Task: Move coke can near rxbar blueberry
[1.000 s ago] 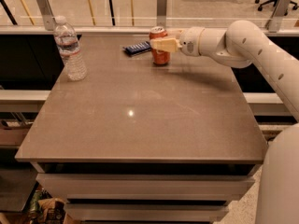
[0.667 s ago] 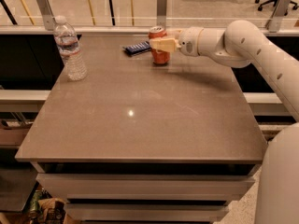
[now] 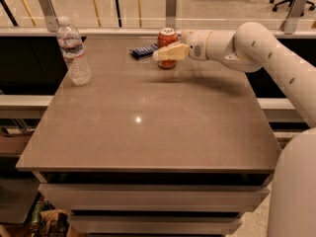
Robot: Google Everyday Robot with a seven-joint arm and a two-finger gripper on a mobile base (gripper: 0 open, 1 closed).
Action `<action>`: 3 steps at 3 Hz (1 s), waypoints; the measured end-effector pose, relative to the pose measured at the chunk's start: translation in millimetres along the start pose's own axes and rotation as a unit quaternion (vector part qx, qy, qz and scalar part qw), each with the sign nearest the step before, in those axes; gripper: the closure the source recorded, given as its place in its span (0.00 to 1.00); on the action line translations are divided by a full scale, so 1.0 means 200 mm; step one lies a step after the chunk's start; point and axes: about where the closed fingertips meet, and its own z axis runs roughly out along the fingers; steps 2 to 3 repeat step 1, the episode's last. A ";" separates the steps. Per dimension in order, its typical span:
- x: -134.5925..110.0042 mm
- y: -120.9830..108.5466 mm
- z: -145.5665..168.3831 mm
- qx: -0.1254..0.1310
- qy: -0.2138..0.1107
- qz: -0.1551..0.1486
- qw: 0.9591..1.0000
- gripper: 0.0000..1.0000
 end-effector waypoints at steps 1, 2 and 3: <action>0.00 0.00 0.00 0.000 0.000 0.000 1.000 0.00; 0.00 0.00 0.00 0.000 0.000 0.000 1.000 0.00; 0.00 0.00 0.00 0.000 0.000 0.000 1.000 0.00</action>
Offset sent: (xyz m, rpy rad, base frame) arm 0.0000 0.0000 0.0000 0.0000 0.0000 0.0000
